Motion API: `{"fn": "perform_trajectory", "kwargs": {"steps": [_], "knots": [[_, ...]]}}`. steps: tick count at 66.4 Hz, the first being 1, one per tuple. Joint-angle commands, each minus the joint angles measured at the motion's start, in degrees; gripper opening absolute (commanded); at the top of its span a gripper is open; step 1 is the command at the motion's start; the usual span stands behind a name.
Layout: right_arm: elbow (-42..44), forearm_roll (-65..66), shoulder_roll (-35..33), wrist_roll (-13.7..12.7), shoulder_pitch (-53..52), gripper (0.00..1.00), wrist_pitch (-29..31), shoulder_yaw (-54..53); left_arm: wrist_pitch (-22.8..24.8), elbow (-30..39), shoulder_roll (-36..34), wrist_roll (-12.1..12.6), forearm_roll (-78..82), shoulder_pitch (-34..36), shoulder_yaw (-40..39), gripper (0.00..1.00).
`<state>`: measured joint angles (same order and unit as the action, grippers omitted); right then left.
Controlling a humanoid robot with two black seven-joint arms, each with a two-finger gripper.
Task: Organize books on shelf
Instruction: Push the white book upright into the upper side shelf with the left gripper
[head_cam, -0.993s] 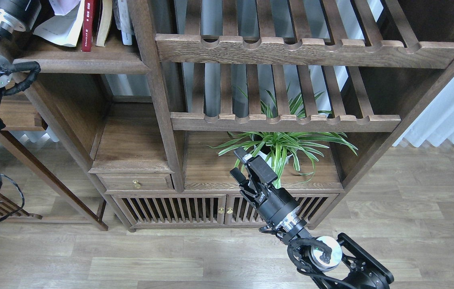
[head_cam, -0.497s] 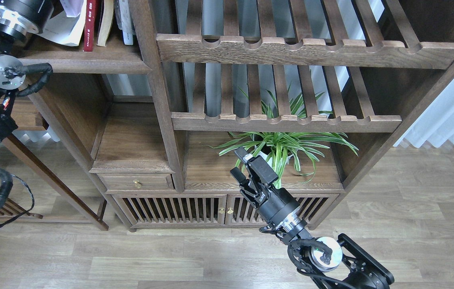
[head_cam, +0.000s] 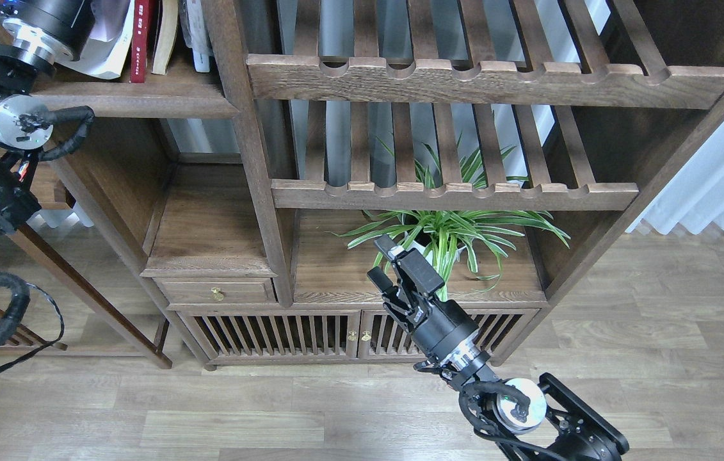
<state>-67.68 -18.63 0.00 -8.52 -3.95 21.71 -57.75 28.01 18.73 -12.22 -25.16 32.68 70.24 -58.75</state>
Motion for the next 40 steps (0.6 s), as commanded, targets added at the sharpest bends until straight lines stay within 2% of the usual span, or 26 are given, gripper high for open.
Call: {"fn": "perform_trajectory", "kwargs": {"steps": [1,19,26,31,38,40], "knots": [[0.0,0.0,0.0,0.0,0.0,0.99,0.0,0.0,0.0,0.2,1.0,0.0,-4.2,0.1,-0.4,0.51],[0.0,0.0,0.0,0.0,0.0,0.99,0.0,0.0,0.0,2.6,3.3,0.2,-9.2,-0.2,-0.4,0.55],[0.0,0.0,0.0,0.1,0.0,0.99,0.0,0.0,0.0,6.0,3.2,1.4,-13.0,-1.9,-0.5,0.55],[0.0,0.0,0.0,0.1,0.0,0.99,-0.1,0.0,0.0,8.9,2.4,3.2,-15.5,-4.1,-0.5,0.55],[-0.2,0.0,0.0,0.1,-0.1,0.99,-0.3,0.0,0.0,15.5,-0.3,6.7,-18.6,-8.1,-0.5,0.55],[-0.5,0.0,0.0,0.0,-0.1,0.99,-0.6,0.0,0.0,18.6,-1.4,8.5,-19.9,-9.7,-0.5,0.55]]}}
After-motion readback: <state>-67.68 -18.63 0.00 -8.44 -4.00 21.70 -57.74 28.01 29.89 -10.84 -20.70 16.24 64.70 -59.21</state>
